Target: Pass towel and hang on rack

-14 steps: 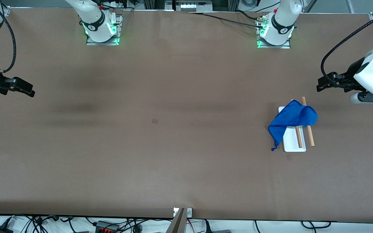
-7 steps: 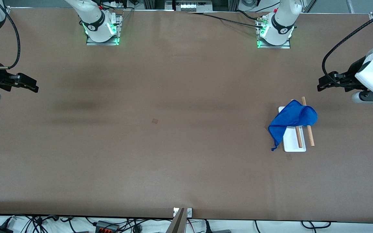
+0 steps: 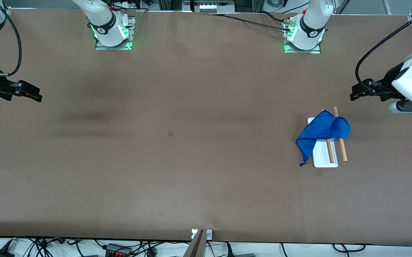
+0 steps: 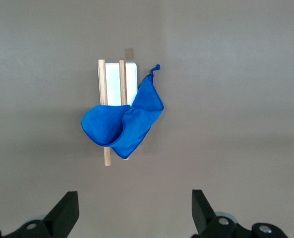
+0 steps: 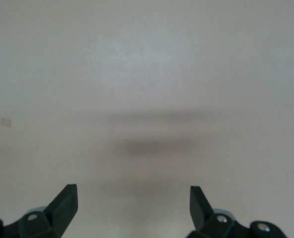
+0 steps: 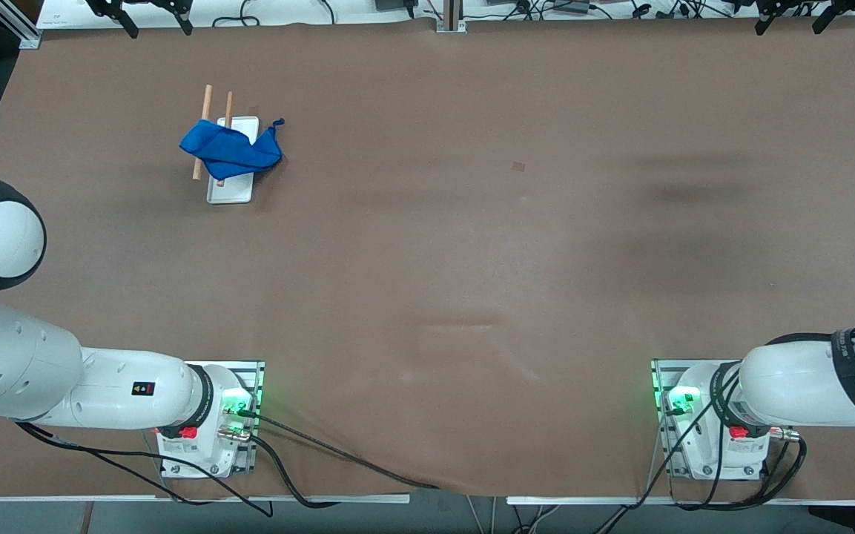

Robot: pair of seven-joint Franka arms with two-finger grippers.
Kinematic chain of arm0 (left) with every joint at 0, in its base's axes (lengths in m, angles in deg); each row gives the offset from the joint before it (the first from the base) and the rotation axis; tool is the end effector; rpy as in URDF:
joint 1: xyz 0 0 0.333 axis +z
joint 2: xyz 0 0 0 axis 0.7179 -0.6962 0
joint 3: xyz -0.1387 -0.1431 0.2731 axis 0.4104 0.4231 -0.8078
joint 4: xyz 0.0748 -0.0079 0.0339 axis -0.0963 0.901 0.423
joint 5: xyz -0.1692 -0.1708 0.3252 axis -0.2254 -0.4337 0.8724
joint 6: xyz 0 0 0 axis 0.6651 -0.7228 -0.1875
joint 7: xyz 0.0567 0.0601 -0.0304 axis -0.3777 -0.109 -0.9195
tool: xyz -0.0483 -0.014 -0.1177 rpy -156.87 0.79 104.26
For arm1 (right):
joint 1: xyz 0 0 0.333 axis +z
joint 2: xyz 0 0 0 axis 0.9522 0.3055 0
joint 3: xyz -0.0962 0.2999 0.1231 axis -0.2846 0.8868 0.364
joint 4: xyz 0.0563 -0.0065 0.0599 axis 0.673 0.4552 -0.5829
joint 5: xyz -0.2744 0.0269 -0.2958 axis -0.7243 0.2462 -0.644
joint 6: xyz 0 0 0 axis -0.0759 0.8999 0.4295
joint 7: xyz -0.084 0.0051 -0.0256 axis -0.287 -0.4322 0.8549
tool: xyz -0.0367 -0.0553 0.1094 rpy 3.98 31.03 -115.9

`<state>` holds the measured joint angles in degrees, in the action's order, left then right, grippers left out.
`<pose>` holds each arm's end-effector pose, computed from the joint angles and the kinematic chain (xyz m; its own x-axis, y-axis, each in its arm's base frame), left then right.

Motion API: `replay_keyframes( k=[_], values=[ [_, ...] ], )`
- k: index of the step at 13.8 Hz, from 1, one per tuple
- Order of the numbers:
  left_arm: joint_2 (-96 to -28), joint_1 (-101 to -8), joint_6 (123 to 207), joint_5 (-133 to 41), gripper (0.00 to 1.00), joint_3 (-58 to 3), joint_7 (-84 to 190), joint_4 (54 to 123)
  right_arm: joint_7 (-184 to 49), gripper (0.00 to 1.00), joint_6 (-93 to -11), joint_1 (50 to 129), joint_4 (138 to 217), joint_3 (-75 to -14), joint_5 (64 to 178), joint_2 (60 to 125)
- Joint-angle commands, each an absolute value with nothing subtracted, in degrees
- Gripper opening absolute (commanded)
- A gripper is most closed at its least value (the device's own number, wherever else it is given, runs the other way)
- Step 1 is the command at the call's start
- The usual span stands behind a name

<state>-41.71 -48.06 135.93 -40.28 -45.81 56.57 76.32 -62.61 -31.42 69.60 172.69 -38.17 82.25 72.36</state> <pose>0.5903 -0.0297 0.5866 0.9956 0.0106 -0.0931 0.0149 -0.9988 0.0460 0.5889 -0.0243 0.5644 0.9985 -0.0305 -0.0457 -0.0293 -0.9992 0.0258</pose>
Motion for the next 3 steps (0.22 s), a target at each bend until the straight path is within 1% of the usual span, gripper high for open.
replay_keyframes(
  k=[1, 3],
  values=[
    [-40.86, -48.6, 136.02, -40.37, 1.0, -46.48, 56.79, 76.54, -63.24, 1.0, -32.83, 69.4, 173.18, -38.04, 82.12, 71.29],
    [-40.86, -48.6, 136.02, -40.37, 1.0, -46.48, 56.79, 76.63, -63.59, 1.0, -32.66, 69.49, 173.0, -37.96, 81.86, 71.11]
  ],
)
